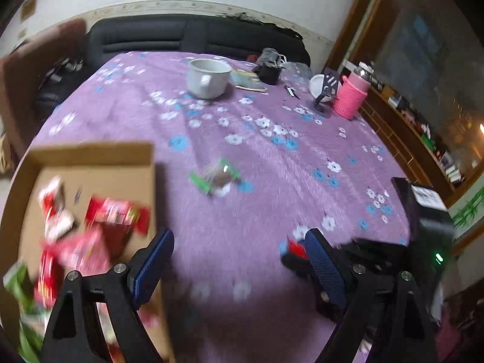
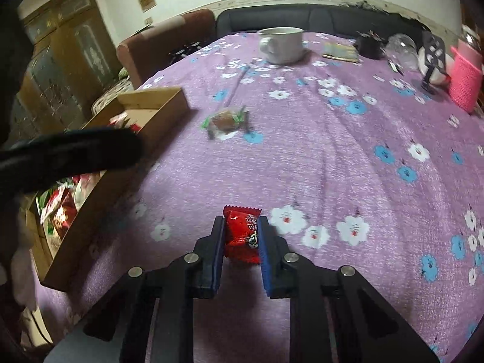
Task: Organize snacks
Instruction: 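Grasp the small red candy with the right tool, then hold the red candy in the right tool while the left tool moves to the clear green-ended candy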
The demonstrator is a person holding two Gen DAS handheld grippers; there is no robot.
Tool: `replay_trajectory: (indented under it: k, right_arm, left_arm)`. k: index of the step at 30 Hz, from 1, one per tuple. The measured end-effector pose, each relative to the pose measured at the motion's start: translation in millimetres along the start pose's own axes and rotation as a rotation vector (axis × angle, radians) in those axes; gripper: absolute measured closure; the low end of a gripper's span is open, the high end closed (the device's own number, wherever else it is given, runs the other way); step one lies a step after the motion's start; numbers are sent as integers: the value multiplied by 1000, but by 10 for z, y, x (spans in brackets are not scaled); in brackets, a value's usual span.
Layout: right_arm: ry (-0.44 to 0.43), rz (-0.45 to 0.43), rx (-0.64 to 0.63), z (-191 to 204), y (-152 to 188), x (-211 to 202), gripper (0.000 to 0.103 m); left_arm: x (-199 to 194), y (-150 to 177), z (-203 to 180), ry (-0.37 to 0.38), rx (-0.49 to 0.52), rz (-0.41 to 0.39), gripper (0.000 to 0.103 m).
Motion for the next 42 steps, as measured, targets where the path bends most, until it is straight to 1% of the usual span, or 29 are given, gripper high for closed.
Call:
replay_trajectory:
  k: [2,4,5,9,10,11,12,13,16,20,21,22,24,25,26,29,32,37,40,42]
  right_arm:
    - [-15,1,48,-95,-25,-8,83]
    - [-43,4,91,-157,-39,-13,83]
    - [-53,5,102,-165,-41,-12,83]
    - [-60,4,107,-170,-39,-10,83]
    - [-59,4,106,-171,-37,-11,83]
    - [-60,4,108,-169,-37,-13,83]
    - [-63,4,110,-167,-30,-18,83]
    - [-67,6,115,-170,-31,-19,83]
    - [-75,10,125,-186,-40,-21,83]
    - [-69,8,119,-189,-52,-13,83]
    - [-69,7,119,-191,-53,-13,83]
    - [-70,7,121,-192,-53,-14,83]
    - [-68,5,121,-194,-54,-16,83]
    - [-65,4,118,-194,-54,-16,83]
    - [-60,1,116,-195,-56,-18,83]
    - [-54,-6,116,-203,-55,-27,83]
    - [-57,-18,121,-210,-68,-55,83]
    - [-90,-53,122,-179,-90,-146,83]
    - [-87,-65,123,-182,-110,-172,83]
    - [-80,-64,141,-227,-120,-172,83]
  left_arm:
    - [124,-130,-14,1,24,7,12]
    - [280,-249,-2,26,18,30,12]
    - [331,-283,21,26,12,38,12]
    - [611,-443,163,-13,3,78,13]
    - [674,-467,195,-21,5,88,18]
    - [734,-479,209,-25,15,102,22]
    - [776,-476,217,-33,25,114,30]
    - [824,-466,224,-44,36,129,33]
    - [915,-418,200,-54,58,152,33]
    - [1020,-346,167,-111,106,191,33]
    - [1026,-339,153,-131,124,195,37]
    - [1028,-332,141,-143,139,199,50]
    - [1016,-314,116,-153,158,199,64]
    - [1007,-314,112,-149,158,196,68]
    - [987,-316,112,-149,157,191,70]
    - [891,-304,70,-133,157,164,71]
    - [767,-262,6,-91,143,140,71]
    - [507,-175,-103,-35,114,82,71]
    - [377,-127,-150,-15,104,63,71]
    - [356,-121,-199,-24,133,68,71]
Point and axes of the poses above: each gripper's, at about its wrist camera, not at the fingertips, and x roughly the way its jaws point, z to its left, y to its underside, the point moved 8 cm from there along x, roughly the way its jaws point, and after that the axes turned 8 degrees about x, right-handed, at the moved point
